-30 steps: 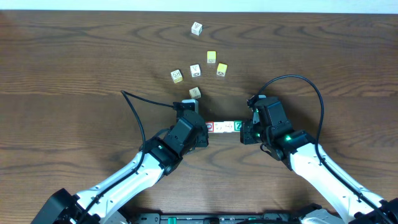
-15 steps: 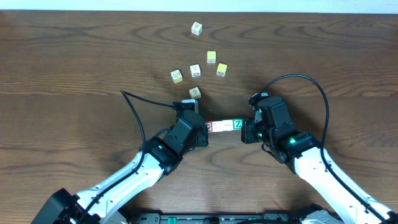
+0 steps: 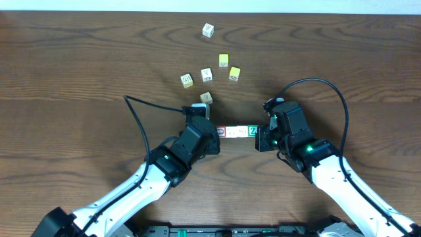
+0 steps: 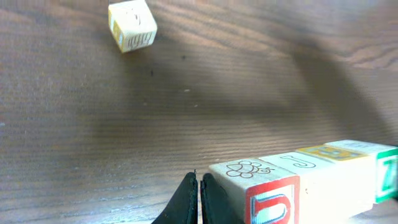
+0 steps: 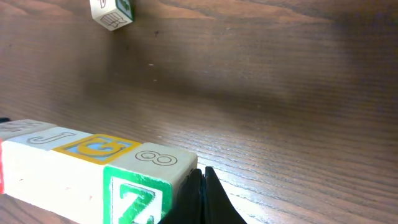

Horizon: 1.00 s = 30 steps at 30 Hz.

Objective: Lift 4 blocks

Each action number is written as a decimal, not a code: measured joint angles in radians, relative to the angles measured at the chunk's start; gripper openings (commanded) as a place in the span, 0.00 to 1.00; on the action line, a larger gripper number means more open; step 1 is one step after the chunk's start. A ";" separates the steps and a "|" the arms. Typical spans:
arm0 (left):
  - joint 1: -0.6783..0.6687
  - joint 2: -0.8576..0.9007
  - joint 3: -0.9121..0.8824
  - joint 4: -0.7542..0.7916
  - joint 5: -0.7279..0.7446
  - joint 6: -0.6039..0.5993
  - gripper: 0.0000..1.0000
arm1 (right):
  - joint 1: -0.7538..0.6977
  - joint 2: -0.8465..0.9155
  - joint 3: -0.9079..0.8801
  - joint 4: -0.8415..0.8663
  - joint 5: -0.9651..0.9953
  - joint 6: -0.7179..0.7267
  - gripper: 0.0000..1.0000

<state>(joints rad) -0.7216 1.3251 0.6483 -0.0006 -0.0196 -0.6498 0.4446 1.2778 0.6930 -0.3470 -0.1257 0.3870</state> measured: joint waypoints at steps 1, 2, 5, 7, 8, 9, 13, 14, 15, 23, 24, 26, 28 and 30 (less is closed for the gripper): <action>0.000 -0.005 0.005 0.001 -0.003 0.000 0.07 | 0.000 0.000 0.000 -0.003 0.002 0.000 0.01; 0.000 -0.008 0.008 0.002 -0.006 0.000 0.07 | 0.000 0.000 0.000 -0.006 0.003 0.001 0.01; 0.001 -0.013 0.013 0.002 -0.014 0.001 0.07 | 0.000 0.000 0.000 -0.008 0.000 0.008 0.01; 0.001 -0.013 0.013 0.000 -0.014 0.001 0.07 | 0.000 0.000 0.000 -0.009 0.000 0.011 0.01; 0.001 -0.013 0.014 0.000 -0.014 0.001 0.07 | 0.000 0.000 0.000 -0.009 0.000 0.012 0.01; 0.001 -0.013 0.014 -0.001 -0.014 0.001 0.07 | 0.000 0.000 0.000 -0.009 -0.001 0.013 0.01; 0.001 -0.013 0.014 -0.005 -0.014 0.003 0.07 | 0.005 0.000 0.000 -0.010 0.001 0.015 0.01; 0.001 -0.013 0.014 -0.006 -0.015 0.003 0.07 | 0.007 0.000 0.000 -0.011 0.003 0.015 0.01; 0.001 -0.013 0.014 -0.008 -0.014 0.003 0.07 | 0.010 0.000 0.000 -0.012 0.007 0.015 0.01; 0.002 -0.013 0.014 -0.019 -0.019 0.004 0.07 | 0.025 0.000 0.018 -0.023 0.030 0.015 0.01; 0.002 -0.013 0.014 -0.019 -0.018 0.004 0.07 | 0.025 0.000 0.020 -0.023 0.031 0.015 0.01; 0.002 -0.013 0.014 -0.019 -0.018 0.004 0.07 | 0.025 0.000 0.023 -0.024 0.032 0.015 0.01; 0.002 -0.013 0.014 -0.019 -0.018 0.004 0.07 | 0.025 0.000 0.025 -0.023 0.034 0.015 0.01; 0.002 -0.013 0.014 -0.019 -0.018 0.004 0.07 | 0.025 0.000 0.026 -0.023 0.036 0.015 0.01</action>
<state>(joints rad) -0.7200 1.3121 0.6621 -0.0196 -0.0376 -0.6460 0.4698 1.2781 0.7189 -0.3698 -0.0895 0.4023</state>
